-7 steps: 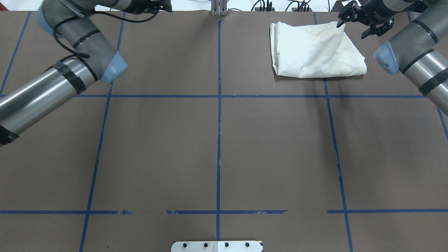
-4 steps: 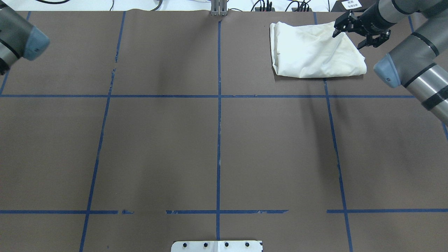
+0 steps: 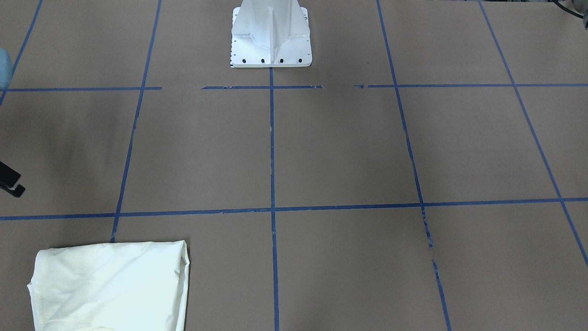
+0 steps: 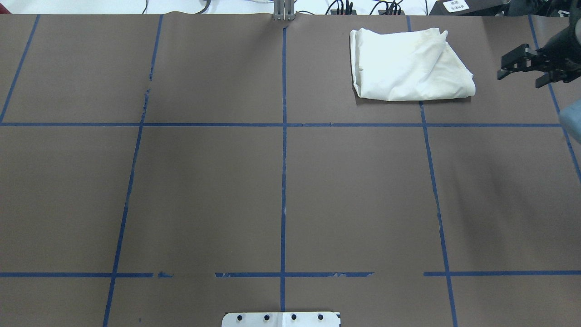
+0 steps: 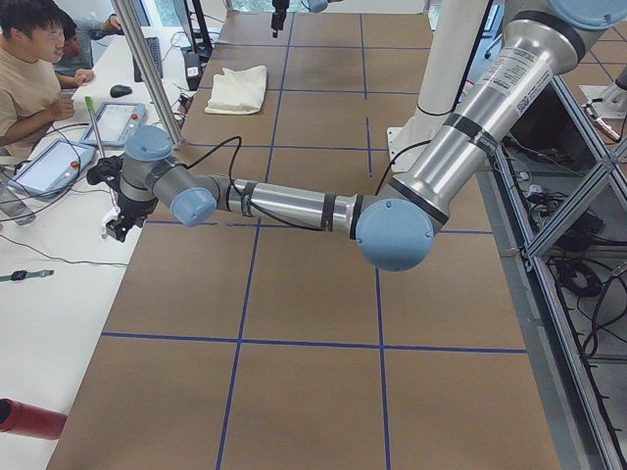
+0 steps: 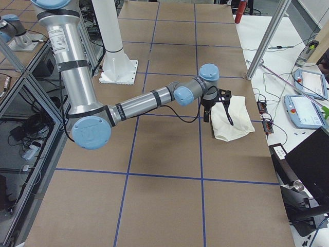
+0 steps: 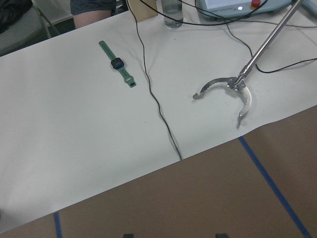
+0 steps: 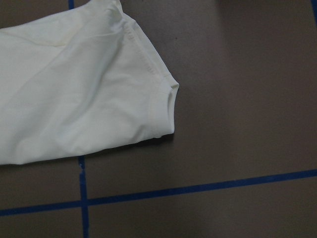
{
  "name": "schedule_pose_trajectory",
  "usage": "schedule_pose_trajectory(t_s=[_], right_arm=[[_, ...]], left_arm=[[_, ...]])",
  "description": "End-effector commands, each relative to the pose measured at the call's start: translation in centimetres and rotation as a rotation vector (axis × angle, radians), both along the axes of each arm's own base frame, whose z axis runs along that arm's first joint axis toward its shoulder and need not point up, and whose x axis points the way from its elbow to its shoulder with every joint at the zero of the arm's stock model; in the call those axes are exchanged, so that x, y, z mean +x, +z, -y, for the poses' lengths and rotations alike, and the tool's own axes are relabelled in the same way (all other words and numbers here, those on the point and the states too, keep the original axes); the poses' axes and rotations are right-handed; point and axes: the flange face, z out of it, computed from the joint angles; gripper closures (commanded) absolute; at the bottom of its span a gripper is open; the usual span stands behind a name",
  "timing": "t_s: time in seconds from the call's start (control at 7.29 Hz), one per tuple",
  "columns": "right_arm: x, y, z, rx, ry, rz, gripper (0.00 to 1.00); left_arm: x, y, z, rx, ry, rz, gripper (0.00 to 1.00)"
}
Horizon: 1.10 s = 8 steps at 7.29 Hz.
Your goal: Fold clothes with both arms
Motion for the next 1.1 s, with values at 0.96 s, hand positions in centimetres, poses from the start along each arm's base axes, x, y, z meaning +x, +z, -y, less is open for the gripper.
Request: schedule_pose_trajectory(t_s=[0.96], right_arm=[[12.0,9.6,-6.8,0.018,-0.265,-0.088,0.0]], left_arm=[[-4.5,9.1,-23.0,-0.207,0.128,-0.148,0.0]])
